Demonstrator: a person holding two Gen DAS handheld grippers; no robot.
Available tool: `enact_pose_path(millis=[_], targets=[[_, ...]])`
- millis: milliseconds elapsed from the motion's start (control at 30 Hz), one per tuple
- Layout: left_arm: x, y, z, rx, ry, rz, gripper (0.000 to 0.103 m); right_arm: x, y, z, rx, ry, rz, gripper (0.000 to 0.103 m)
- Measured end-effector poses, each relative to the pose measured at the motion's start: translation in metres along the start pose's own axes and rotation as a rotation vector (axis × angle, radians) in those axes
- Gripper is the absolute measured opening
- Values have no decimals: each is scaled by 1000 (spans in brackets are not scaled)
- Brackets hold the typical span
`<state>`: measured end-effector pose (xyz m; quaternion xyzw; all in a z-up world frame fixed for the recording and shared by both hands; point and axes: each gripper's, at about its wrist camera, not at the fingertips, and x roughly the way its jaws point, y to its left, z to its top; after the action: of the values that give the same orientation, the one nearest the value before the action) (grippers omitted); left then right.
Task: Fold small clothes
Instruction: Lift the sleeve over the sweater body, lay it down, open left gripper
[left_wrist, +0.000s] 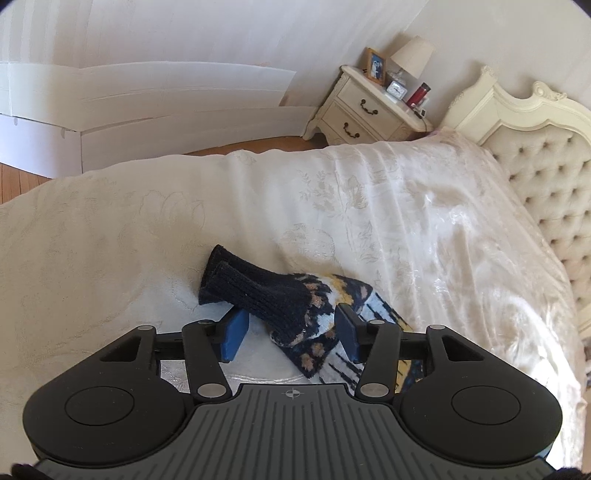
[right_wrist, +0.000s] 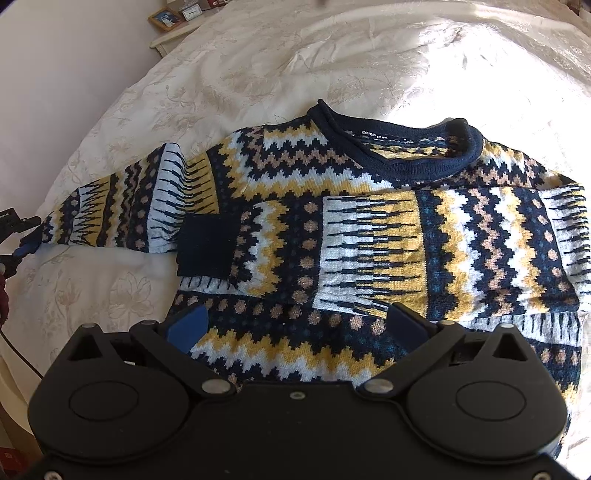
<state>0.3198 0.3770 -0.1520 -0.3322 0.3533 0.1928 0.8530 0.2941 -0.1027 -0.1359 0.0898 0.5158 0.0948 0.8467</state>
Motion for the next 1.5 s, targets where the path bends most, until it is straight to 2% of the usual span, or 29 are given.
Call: enact_pose_path(millis=[200, 367, 467, 533, 633, 900, 1067, 1300, 1500], targets=[[7, 5, 7, -35, -12, 21, 51, 0, 5, -1, -7, 2, 7, 102], [20, 9, 12, -55, 38, 8, 48, 3, 10, -3, -15, 14, 18, 102], [21, 14, 13, -101, 35, -37, 36, 3, 11, -5, -20, 18, 20, 102], [16, 13, 13, -86, -3, -73, 6, 3, 9, -6, -20, 20, 20, 102], [1, -1, 15, -19, -53, -80, 6, 1, 6, -8, -17, 19, 22, 102], [-75, -77, 13, 237, -192, -164, 5, -3, -9, -16, -19, 22, 49, 102], [-124, -130, -3, 337, -252, -253, 5, -11, -23, -20, -20, 10, 79, 102], [-171, -207, -41, 453, -290, -392, 5, -30, -60, -32, 7, -17, 97, 102], [-178, -274, -98, 566, -254, -523, 5, -44, -98, -41, 38, -33, 98, 102]])
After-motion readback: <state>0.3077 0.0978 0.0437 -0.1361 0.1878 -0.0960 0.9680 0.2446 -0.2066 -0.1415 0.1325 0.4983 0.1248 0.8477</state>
